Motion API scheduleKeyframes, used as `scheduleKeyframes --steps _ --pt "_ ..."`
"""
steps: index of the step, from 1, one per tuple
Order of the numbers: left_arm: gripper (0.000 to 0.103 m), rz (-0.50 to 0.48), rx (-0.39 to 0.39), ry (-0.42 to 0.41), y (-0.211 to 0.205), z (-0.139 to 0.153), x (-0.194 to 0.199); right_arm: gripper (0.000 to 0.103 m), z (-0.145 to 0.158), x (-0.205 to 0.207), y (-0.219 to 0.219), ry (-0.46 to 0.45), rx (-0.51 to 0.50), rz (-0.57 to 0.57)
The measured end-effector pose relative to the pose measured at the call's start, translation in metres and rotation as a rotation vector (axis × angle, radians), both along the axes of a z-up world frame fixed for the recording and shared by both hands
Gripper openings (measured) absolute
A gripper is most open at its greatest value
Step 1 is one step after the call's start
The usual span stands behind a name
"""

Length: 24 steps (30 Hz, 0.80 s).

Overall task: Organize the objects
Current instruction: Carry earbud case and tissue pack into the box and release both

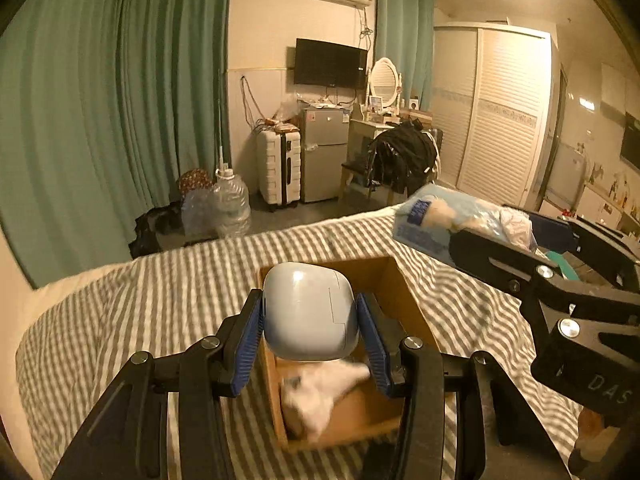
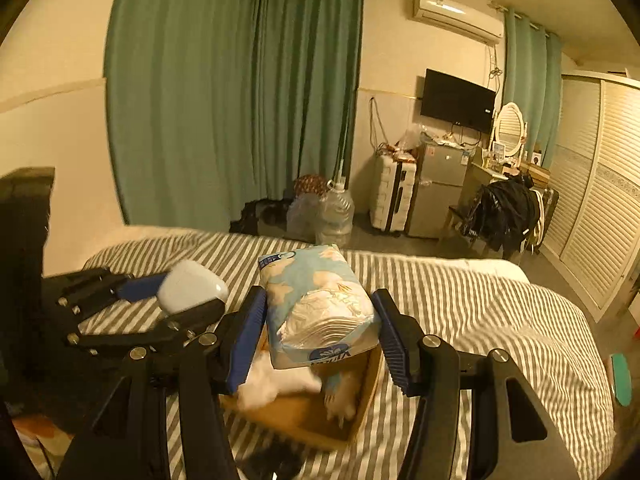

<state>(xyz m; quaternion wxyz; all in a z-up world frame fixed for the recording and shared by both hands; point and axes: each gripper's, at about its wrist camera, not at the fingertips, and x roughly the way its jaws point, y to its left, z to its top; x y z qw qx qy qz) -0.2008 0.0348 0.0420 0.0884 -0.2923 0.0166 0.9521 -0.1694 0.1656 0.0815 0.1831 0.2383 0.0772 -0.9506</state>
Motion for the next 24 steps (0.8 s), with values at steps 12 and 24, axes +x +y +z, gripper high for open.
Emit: scheduleKeyframes --steps 12,24 --pt "0.048 -0.033 0.057 -0.091 -0.007 -0.066 -0.091 0.054 -0.049 -0.127 -0.001 -0.081 -0.092 -0.071" --pt "0.048 -0.079 0.043 -0.236 0.014 -0.12 -0.09 0.054 -0.126 -0.142 0.011 -0.268 -0.081 -0.093"
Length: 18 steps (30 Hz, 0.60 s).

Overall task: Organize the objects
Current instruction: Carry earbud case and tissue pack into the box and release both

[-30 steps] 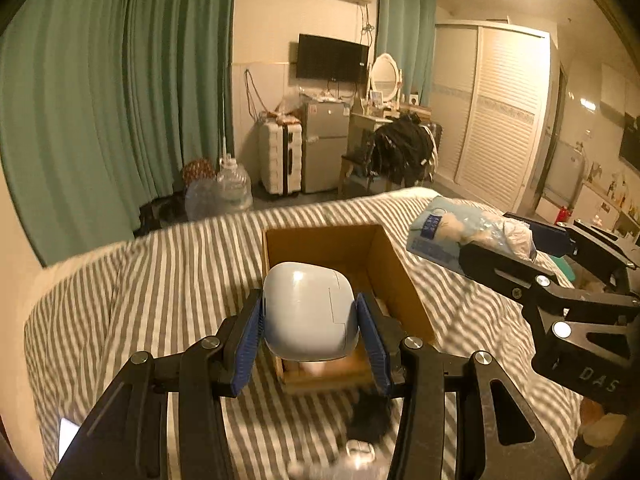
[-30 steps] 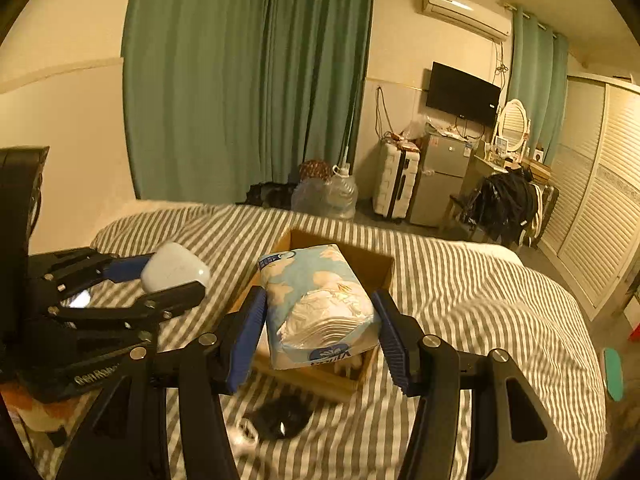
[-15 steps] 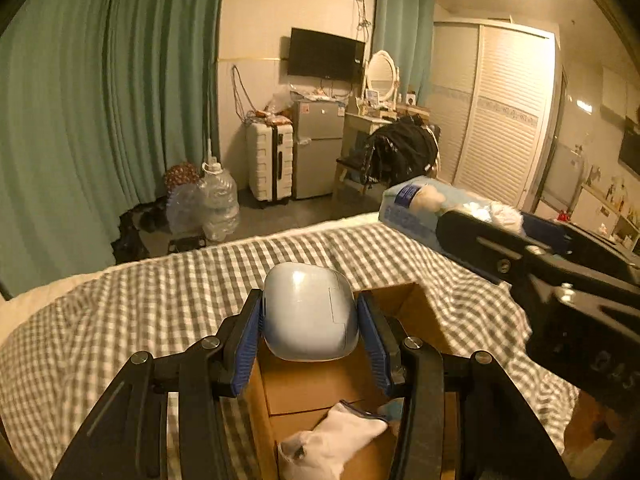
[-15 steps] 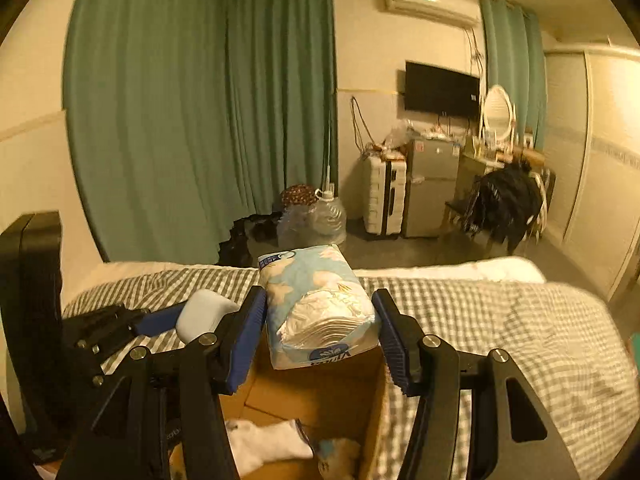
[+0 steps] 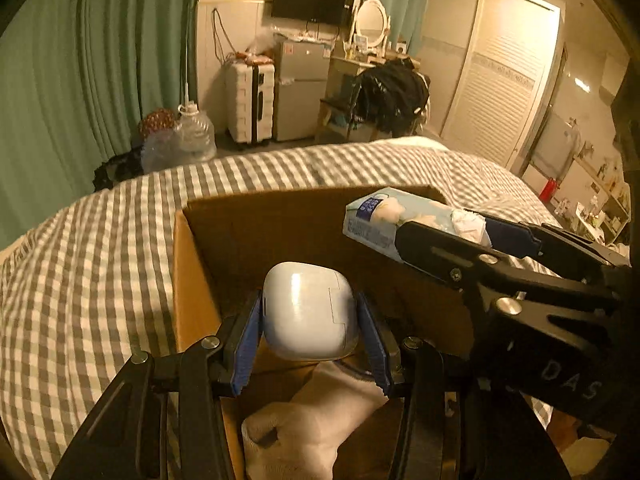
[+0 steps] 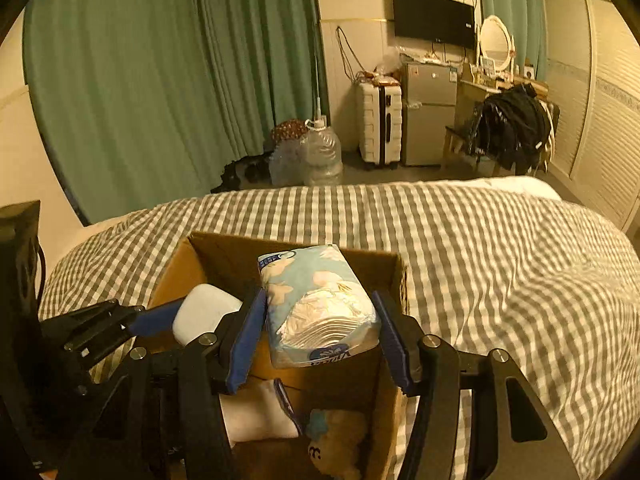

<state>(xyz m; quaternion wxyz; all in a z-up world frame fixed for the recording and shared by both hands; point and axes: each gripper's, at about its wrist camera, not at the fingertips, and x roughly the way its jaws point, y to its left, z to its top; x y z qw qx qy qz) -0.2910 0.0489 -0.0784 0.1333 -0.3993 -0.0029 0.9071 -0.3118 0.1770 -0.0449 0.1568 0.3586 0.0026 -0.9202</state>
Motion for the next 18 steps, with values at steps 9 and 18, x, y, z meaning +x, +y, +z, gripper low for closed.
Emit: scheduleKeyframes --steps 9,18 --pt "0.083 0.003 -0.002 0.019 -0.002 0.001 0.009 0.072 -0.001 -0.002 0.014 0.008 -0.089 -0.013" --pt "0.096 0.031 -0.04 0.094 -0.01 0.039 0.046 0.088 0.048 0.044 0.038 0.141 -0.143 -0.075"
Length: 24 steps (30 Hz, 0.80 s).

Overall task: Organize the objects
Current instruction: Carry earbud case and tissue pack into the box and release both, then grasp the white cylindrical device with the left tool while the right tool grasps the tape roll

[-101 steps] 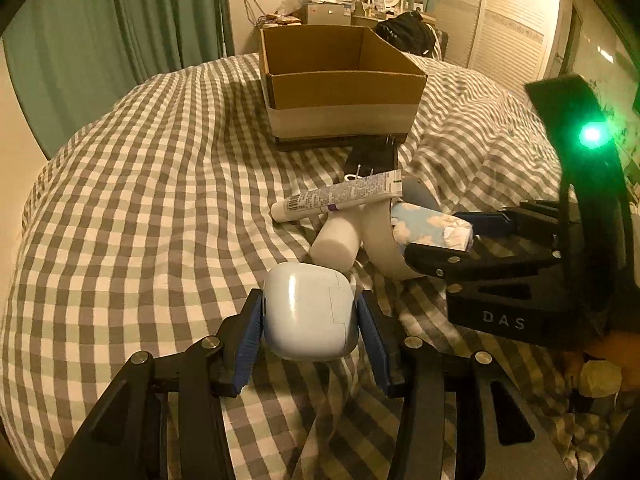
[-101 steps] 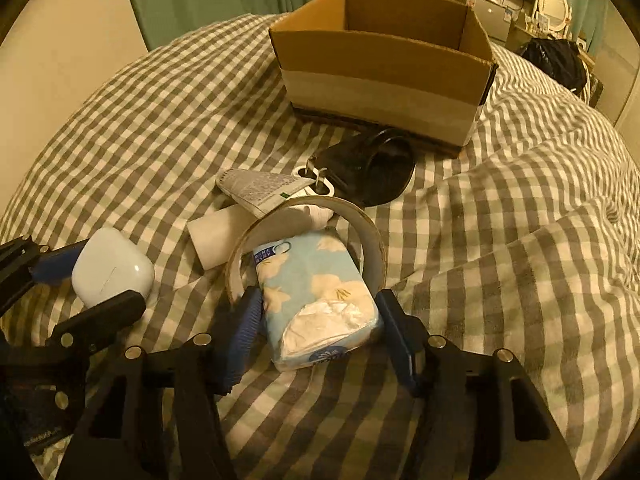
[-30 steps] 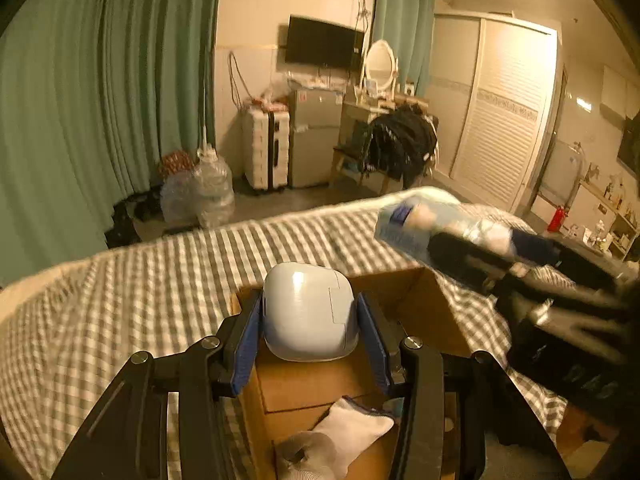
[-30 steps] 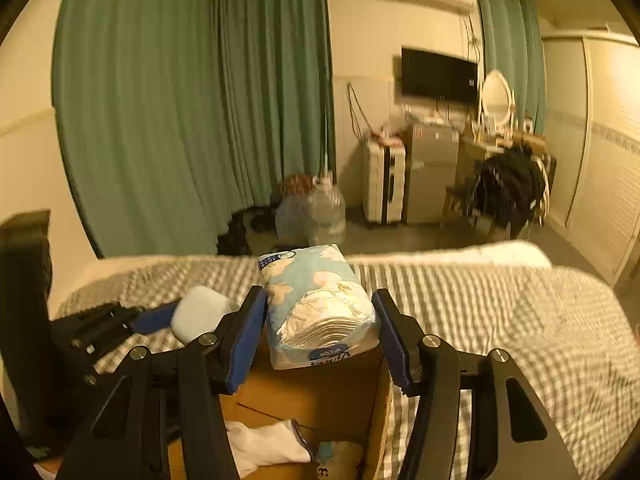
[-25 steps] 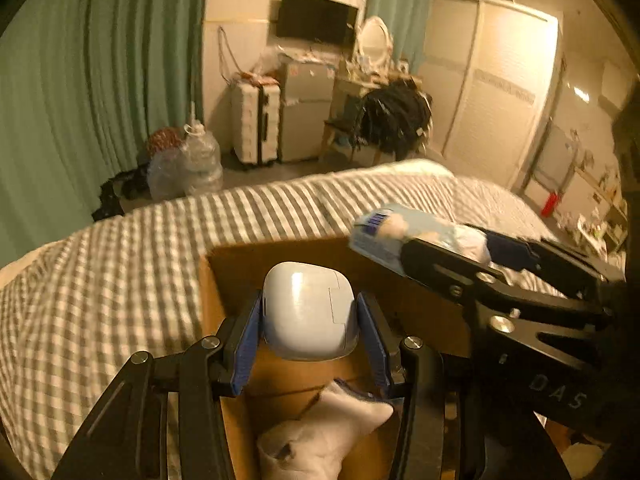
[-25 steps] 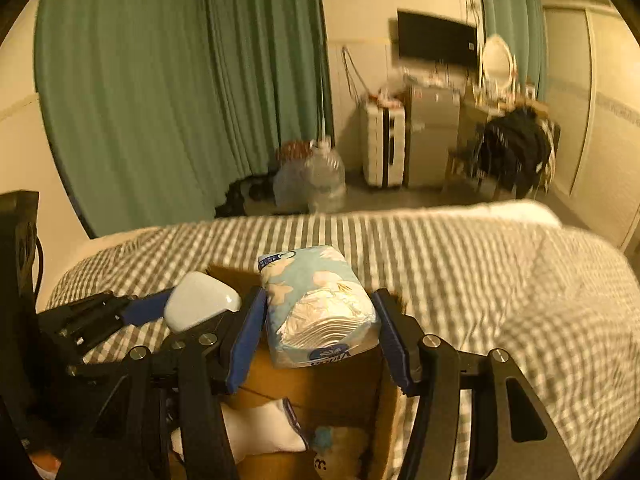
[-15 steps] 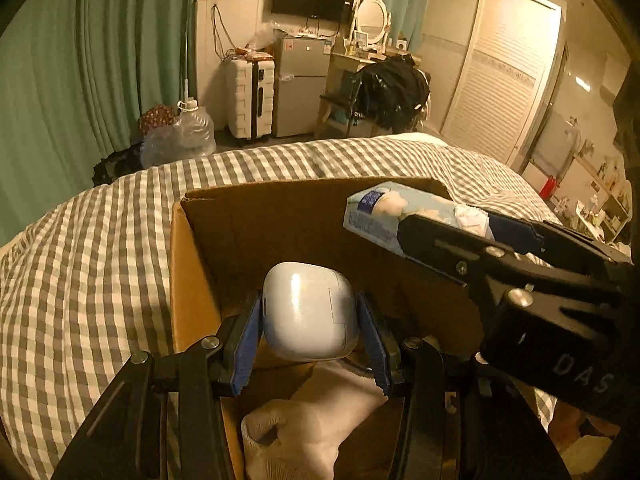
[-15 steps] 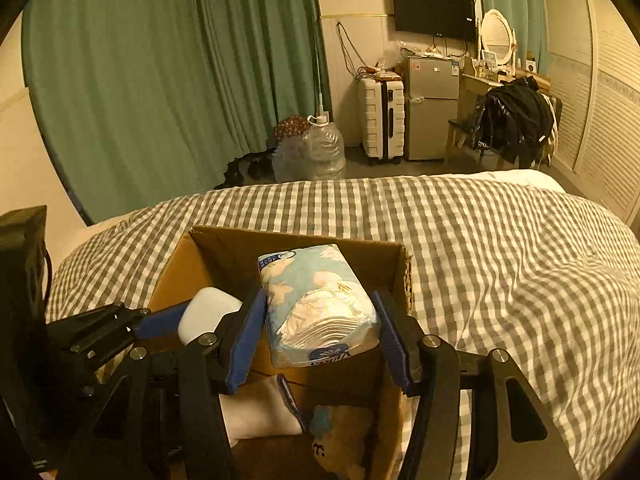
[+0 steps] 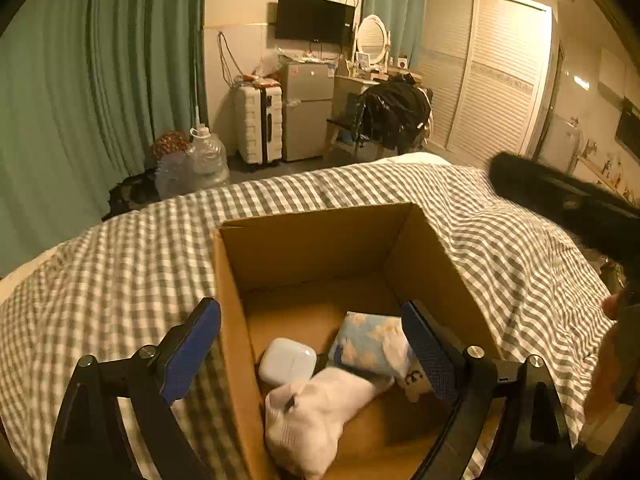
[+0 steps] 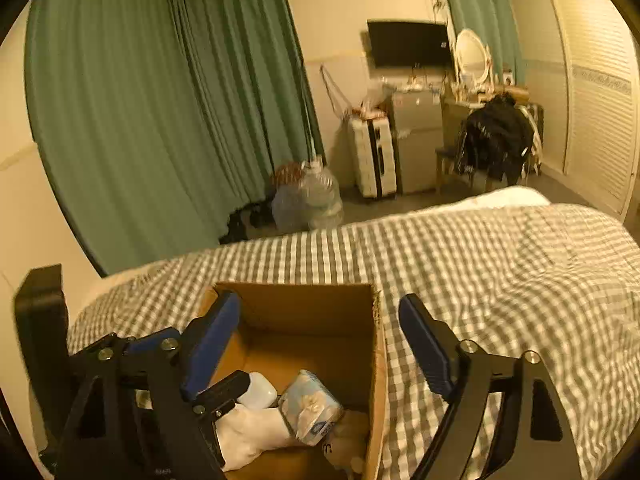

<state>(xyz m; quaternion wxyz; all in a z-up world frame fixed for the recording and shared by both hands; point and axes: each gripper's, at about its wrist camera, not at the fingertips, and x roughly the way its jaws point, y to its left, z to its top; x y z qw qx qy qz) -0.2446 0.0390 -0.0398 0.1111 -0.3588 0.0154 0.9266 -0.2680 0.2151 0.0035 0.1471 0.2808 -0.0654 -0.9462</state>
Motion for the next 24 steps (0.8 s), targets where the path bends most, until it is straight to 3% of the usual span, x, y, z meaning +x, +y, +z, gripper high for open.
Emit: scheduleKeyframes --steps 9,16,24 --pt "0.097 0.063 0.002 0.051 -0.018 0.038 0.063 0.093 0.038 0.095 0.008 0.105 0.056 -0.022" --pt "0.097 0.151 -0.031 0.074 -0.039 0.033 0.124 0.093 0.024 0.145 0.003 0.029 0.111 -0.008" --pt "0.097 0.182 -0.051 0.091 -0.052 0.035 0.177 0.093 0.017 0.2 0.002 0.007 0.151 0.012"
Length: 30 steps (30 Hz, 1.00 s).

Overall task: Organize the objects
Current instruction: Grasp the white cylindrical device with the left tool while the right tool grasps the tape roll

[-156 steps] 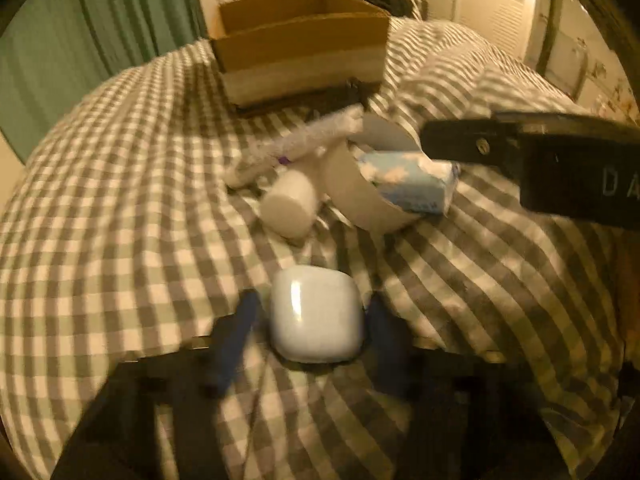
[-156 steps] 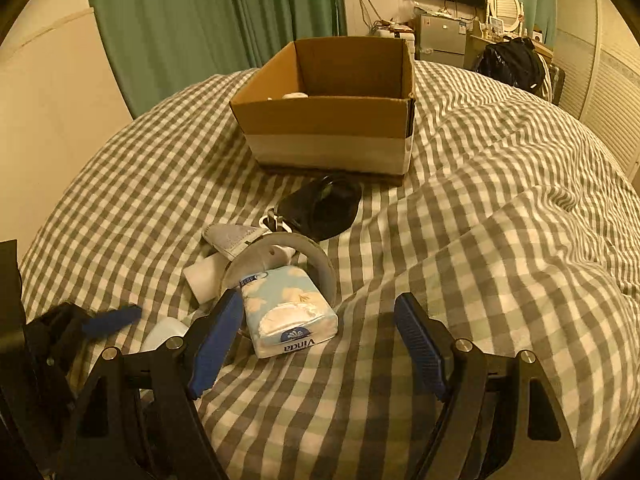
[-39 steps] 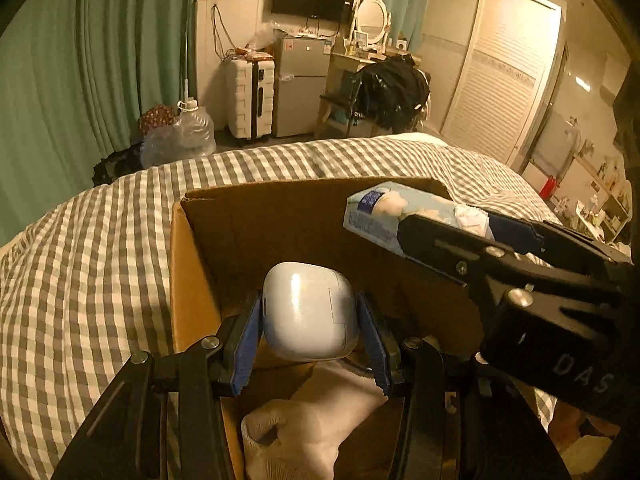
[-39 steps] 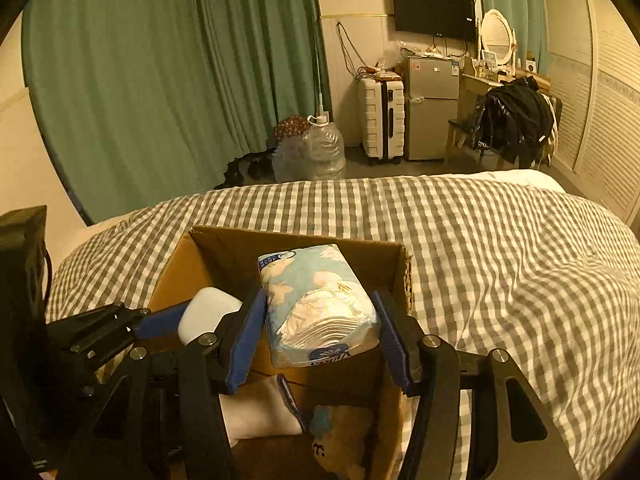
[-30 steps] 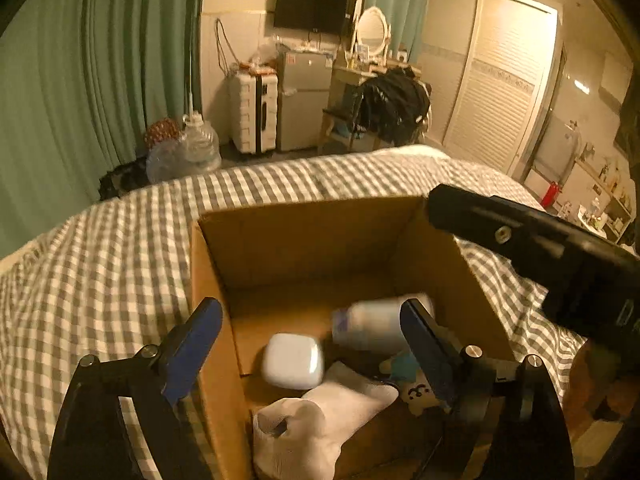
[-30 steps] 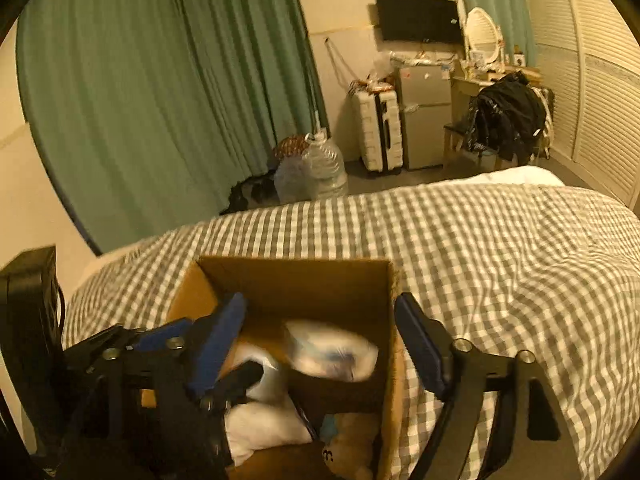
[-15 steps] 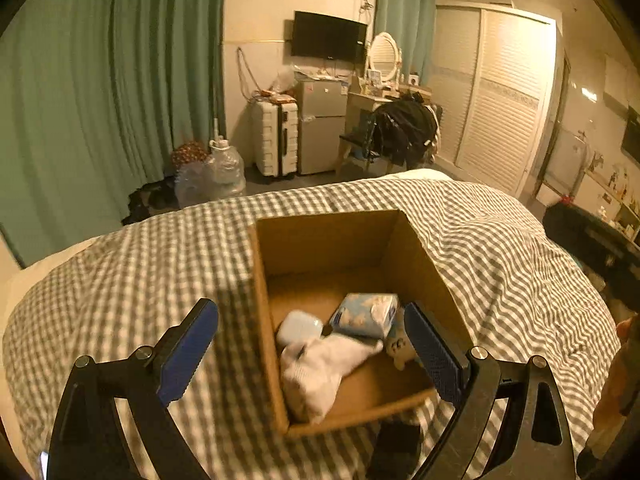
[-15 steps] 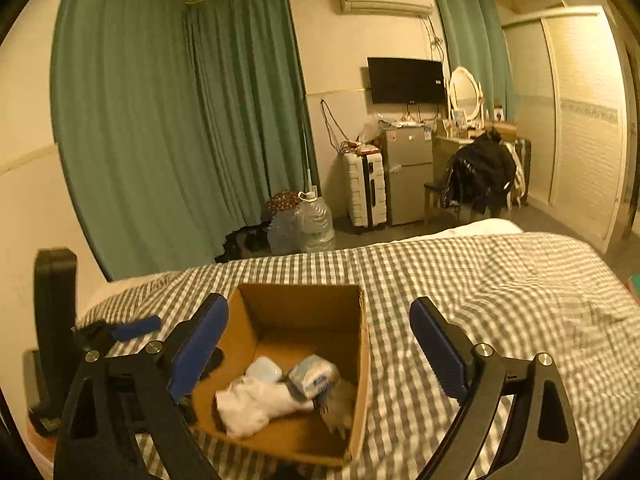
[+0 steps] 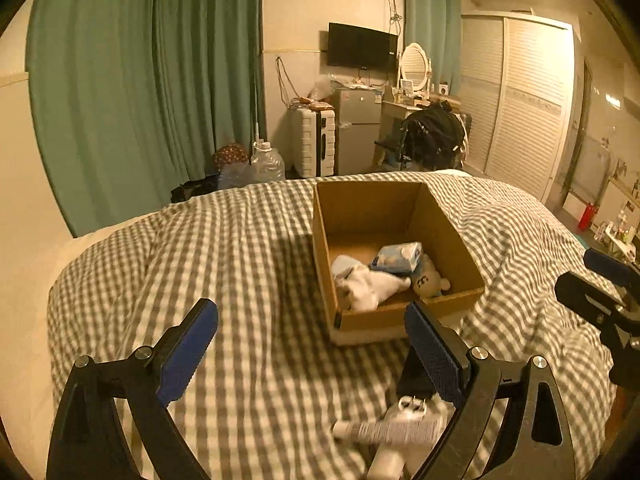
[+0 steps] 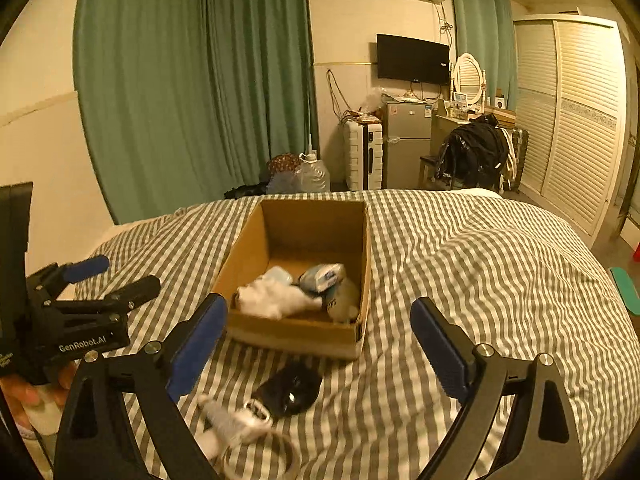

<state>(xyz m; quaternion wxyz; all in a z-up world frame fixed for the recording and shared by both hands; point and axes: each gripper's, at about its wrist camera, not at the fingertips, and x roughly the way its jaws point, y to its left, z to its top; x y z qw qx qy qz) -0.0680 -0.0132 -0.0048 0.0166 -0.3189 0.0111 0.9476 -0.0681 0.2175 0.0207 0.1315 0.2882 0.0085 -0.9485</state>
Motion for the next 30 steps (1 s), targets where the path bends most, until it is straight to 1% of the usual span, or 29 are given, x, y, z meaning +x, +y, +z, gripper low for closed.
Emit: scheduleKeyframes --steps 4,7,10,11,13,14,17,20,22,25,28,30 --pt "0.097 0.034 -0.013 -0.012 -0.006 -0.017 0.025 0.093 -0.004 0.019 -0.009 -0.006 0.006 0.019" --pt "0.097 0.037 -0.038 -0.041 -0.006 -0.033 0.035 0.093 -0.016 0.03 -0.016 -0.023 0.023 0.034" --pt "0.097 0.037 -0.069 -0.068 -0.003 -0.049 0.04 0.093 -0.038 0.037 -0.02 -0.06 0.034 0.059" --pt "0.097 0.035 -0.074 -0.079 -0.001 -0.056 0.041 0.093 -0.051 0.039 -0.023 -0.09 0.035 0.073" --pt "0.097 0.037 -0.084 -0.102 0.001 -0.067 0.041 0.093 -0.069 0.039 -0.026 -0.133 0.033 0.097" --pt "0.097 0.031 -0.092 -0.117 0.003 -0.075 0.043 0.093 -0.082 0.04 -0.03 -0.164 0.044 0.118" --pt "0.097 0.008 -0.114 -0.155 0.007 -0.097 0.047 0.093 -0.107 0.042 -0.041 -0.21 0.093 0.15" --pt "0.097 -0.005 -0.129 -0.19 0.009 -0.113 0.047 0.093 -0.124 0.042 -0.046 -0.25 0.108 0.177" --pt "0.097 -0.006 -0.123 -0.21 0.005 -0.12 0.046 0.093 -0.134 0.039 -0.047 -0.272 0.11 0.188" --pt "0.097 0.022 -0.096 -0.229 -0.004 -0.124 0.041 0.093 -0.146 0.032 -0.049 -0.31 0.092 0.199" --pt "0.097 0.031 -0.074 -0.239 -0.009 -0.124 0.037 0.093 -0.164 0.024 -0.056 -0.382 0.097 0.227" --pt "0.097 0.028 -0.073 -0.242 -0.009 -0.124 0.037 0.093 -0.179 0.015 -0.059 -0.439 0.11 0.234"
